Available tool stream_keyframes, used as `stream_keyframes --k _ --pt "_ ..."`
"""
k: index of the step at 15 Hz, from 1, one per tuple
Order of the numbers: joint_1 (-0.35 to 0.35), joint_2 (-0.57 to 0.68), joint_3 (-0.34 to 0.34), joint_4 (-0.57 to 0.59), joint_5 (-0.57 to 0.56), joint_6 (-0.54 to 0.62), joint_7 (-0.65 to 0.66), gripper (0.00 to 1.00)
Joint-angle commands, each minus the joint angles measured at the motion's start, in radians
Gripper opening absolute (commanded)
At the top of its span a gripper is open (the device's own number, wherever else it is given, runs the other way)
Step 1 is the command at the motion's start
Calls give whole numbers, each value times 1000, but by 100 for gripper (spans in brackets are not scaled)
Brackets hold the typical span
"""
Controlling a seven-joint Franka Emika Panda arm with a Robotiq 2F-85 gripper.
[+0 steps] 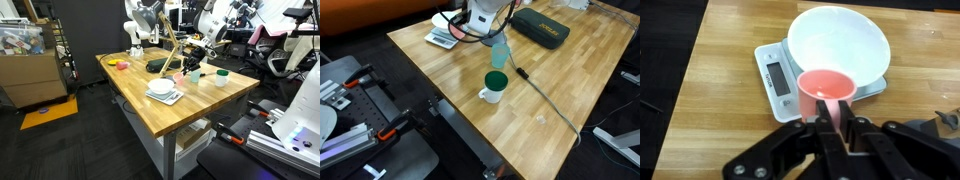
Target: Pour the contents of the pink cup into the white bowl
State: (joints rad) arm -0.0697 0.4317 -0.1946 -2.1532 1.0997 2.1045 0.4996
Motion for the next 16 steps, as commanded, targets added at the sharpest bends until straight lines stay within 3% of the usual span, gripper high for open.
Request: stream_keyframes --k 1,9,16 --pt "9 -11 8 8 -64 15 57 4" --pt "62 -15 24 77 -258 6 247 4" --pt "107 28 42 217 -534 -9 519 4"
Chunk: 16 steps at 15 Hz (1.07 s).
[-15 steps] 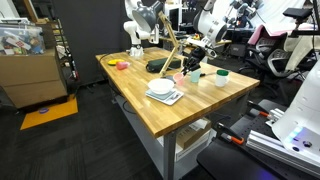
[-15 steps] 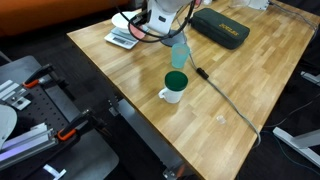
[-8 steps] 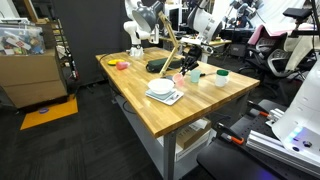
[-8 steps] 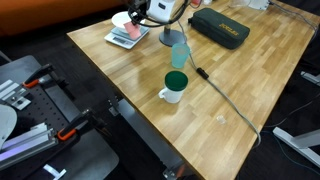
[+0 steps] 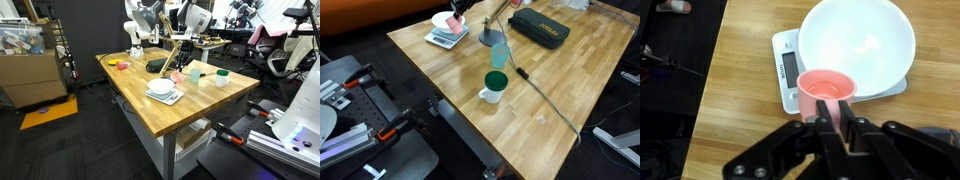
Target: Pour the contents of the pink cup into the white bowl
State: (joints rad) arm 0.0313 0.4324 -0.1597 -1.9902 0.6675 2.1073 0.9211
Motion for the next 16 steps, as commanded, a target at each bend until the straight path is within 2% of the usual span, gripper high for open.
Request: stream_keyframes --k 1,4,9,16 --pt "6 37 14 76 -136 -25 127 4" --pt "0 68 47 136 -206 -61 181 4" --pt "3 115 94 221 -244 -139 194 4" --pt "25 118 78 265 -373 -200 281 4"
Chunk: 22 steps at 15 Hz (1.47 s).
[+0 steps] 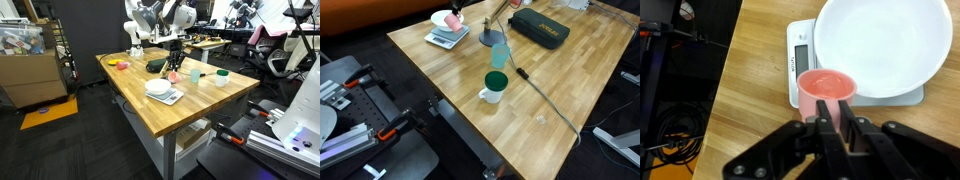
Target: Pour the contents of the pink cup into the white bowl
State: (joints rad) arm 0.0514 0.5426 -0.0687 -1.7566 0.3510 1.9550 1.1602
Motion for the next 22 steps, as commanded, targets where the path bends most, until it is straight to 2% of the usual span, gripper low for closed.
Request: stream_keyframes --k 1,4,8,11,17,22 --pt "3 7 -14 33 -73 -52 50 4" --pt "0 9 -9 48 -101 -64 58 4" --pt "-30 15 41 89 -12 -110 -6 4" --pt "-25 22 54 121 24 -143 -15 4" --pt "5 57 53 200 -15 -209 17 4" --pt "48 95 41 263 -108 -238 64 4"
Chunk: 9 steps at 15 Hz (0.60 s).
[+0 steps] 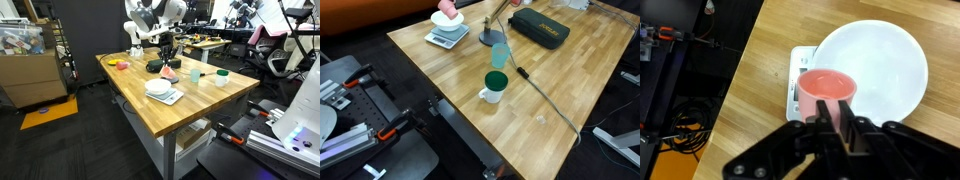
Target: Pour the contents of the pink cup into the white bowl
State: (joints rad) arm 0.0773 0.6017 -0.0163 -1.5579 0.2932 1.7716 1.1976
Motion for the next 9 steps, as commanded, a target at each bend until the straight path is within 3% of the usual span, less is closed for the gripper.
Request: stream_keyframes --k 1,9 --pt "30 41 -12 71 -69 -57 34 4" --pt "55 71 -17 104 -149 -62 67 4"
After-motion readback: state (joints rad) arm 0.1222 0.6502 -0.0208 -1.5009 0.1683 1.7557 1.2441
